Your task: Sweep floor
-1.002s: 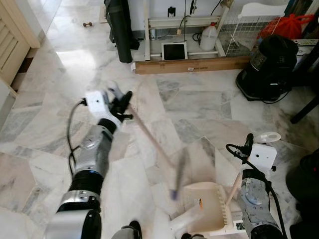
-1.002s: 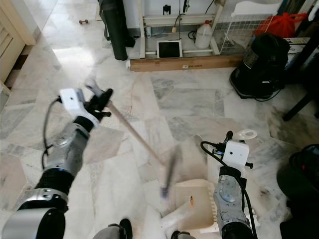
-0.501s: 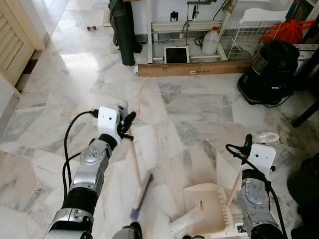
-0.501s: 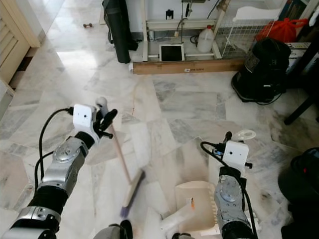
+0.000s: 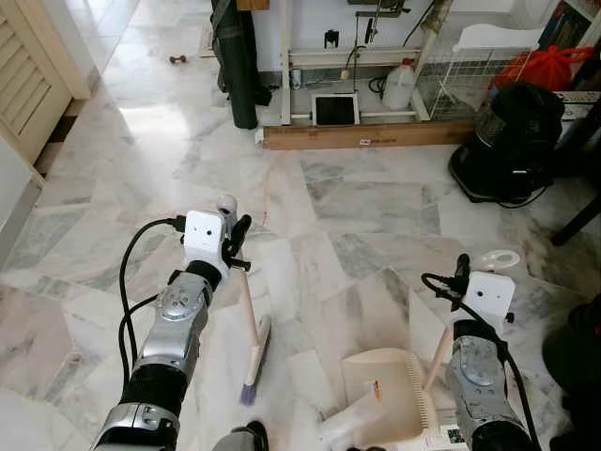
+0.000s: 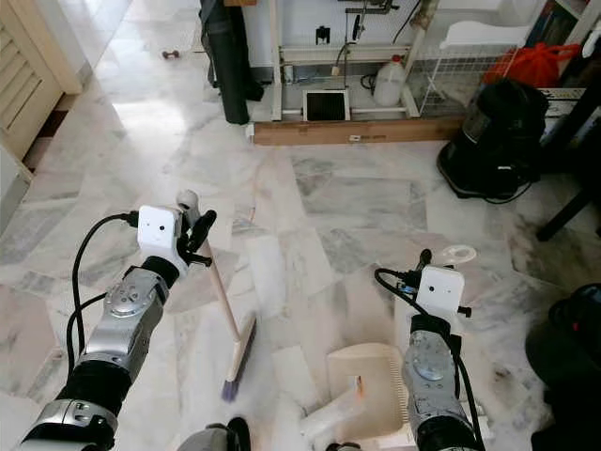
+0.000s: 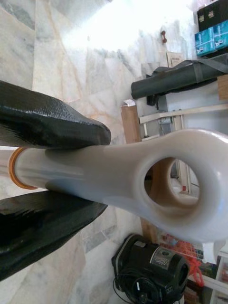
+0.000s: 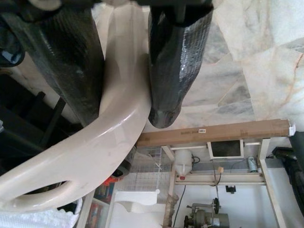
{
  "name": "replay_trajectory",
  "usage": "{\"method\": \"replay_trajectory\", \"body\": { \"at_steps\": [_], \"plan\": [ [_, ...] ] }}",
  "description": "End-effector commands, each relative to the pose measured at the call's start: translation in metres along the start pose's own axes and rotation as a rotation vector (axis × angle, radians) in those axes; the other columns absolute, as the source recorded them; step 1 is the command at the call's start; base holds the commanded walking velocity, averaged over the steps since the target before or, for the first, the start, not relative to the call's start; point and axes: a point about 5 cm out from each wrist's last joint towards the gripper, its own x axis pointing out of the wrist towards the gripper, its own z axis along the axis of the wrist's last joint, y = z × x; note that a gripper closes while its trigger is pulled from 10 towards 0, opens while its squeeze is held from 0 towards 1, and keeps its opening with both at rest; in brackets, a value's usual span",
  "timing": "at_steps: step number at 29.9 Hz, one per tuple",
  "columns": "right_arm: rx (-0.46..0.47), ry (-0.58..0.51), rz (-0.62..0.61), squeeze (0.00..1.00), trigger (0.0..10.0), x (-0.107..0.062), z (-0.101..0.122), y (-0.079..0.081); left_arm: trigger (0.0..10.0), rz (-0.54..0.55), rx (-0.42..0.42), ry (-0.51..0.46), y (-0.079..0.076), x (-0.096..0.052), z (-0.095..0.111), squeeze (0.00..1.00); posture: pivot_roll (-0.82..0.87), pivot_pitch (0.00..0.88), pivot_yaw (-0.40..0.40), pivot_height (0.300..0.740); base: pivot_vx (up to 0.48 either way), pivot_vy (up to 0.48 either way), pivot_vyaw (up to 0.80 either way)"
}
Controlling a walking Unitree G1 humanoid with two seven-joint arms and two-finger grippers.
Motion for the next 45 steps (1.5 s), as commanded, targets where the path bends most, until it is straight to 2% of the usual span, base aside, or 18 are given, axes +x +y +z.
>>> {"method": "replay_trajectory", "body": {
  "at_steps": [1, 35, 41, 45],
  "plan": [
    [0.008, 0.015, 0.000, 0.00, 10.0, -0.0017, -0.0030, 0.0003, 10.0, 0.005, 0.021, -0.017, 0.0017, 0.0003, 0.0026, 0.00, 0.12, 0.126, 0.006, 0.740, 0.000, 0.000, 0.00],
    [0.006, 0.013, -0.005, 0.00, 10.0, 0.0010, -0.0024, -0.0029, 10.0, 0.000, 0.013, -0.031, -0.0008, 0.0075, 0.0061, 0.00, 0.11, 0.089, 0.014, 0.740, -0.092, 0.000, 0.00],
    [0.007, 0.016, -0.002, 0.00, 10.0, 0.0004, -0.0031, -0.0023, 10.0, -0.007, 0.004, -0.027, -0.0020, 0.0081, 0.0059, 0.00, 0.11, 0.089, 0.015, 0.740, -0.446, 0.000, 0.00],
    [0.006, 0.016, -0.004, 0.00, 10.0, 0.0002, -0.0034, -0.0030, 10.0, -0.011, 0.010, -0.024, -0.0029, 0.0085, 0.0054, 0.00, 0.11, 0.089, 0.017, 0.740, 0.000, 0.000, 0.00]
  ]
}}
